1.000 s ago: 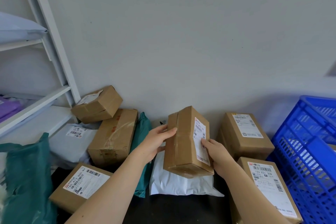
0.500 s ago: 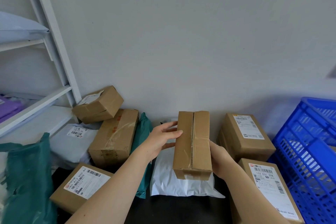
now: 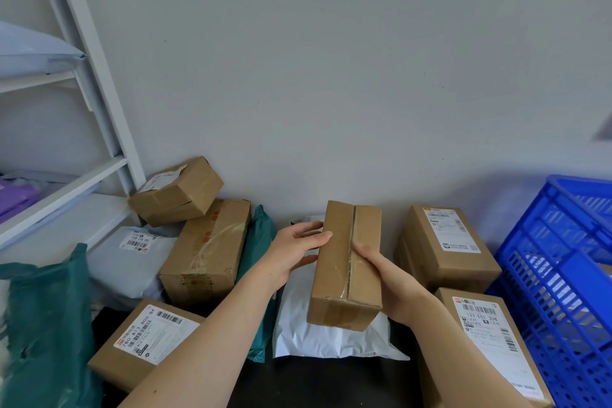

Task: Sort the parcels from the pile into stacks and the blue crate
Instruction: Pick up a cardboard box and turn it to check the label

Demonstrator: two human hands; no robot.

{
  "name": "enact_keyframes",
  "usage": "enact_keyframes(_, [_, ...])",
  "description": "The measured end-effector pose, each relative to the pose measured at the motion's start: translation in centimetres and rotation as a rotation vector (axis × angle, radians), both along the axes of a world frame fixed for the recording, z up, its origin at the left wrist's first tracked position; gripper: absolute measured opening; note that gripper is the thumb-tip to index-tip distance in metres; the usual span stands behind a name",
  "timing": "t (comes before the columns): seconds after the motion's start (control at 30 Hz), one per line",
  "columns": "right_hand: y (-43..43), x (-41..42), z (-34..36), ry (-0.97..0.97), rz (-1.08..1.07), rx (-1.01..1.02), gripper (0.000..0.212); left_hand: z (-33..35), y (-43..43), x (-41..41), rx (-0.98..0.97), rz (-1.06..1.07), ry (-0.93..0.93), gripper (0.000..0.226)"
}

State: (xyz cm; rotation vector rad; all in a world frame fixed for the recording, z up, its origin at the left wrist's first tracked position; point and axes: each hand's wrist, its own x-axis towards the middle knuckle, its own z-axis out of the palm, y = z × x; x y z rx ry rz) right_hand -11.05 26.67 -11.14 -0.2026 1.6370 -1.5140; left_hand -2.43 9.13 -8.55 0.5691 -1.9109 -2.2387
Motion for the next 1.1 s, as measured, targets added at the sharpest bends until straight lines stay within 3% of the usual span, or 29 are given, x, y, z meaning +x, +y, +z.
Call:
enact_keyframes(0.17, [-0.2,-0.1,0.0,0.053,-0.026,-0.002,0.108,-0.1,-0.1,-0.3,-0.021,-0.034,-0.018,0.025])
enact_keyframes(0.3, [-0.2,-0.3,-0.2,0.074,-0.055,-0.016,0.109,-0.2,0.0,-0.4,-0.011,-0.034,-0.026,0.031])
enact_keyframes(0.43, [0.0,-0.3,0.0,0.063,-0.111,-0.049,0.095,-0.4,-0.1,-0.5,-0.006,-0.061,-0.060,0.030])
enact_keyframes(0.53, [-0.1,-0.4,0.0,0.064,-0.138,-0.057,0.091,-0.9,-0.2,-0.6,-0.025,-0.076,-0.096,0.043])
enact_keyframes(0.7, [-0.2,0.0,0.7,0.017,-0.144,-0.085,0.085,-1.3,-0.5,-0.6,-0.007,-0.101,-0.203,0.092])
enact_keyframes(0.83, [-0.1,1.0,1.5,-0.082,-0.105,-0.160,0.058,-1.0,-0.3,-0.2,0.097,-0.169,-0.296,0.086])
enact_keyframes(0.97, [-0.2,1.4,1.7,-0.117,-0.110,-0.179,0.052,-1.1,-0.3,0.1,0.142,-0.195,-0.334,0.102])
enact_keyframes(1.1, [0.0,1.0,1.7,-0.114,-0.139,-0.131,0.043,-1.1,-0.3,0.2,0.147,-0.121,-0.317,0.091])
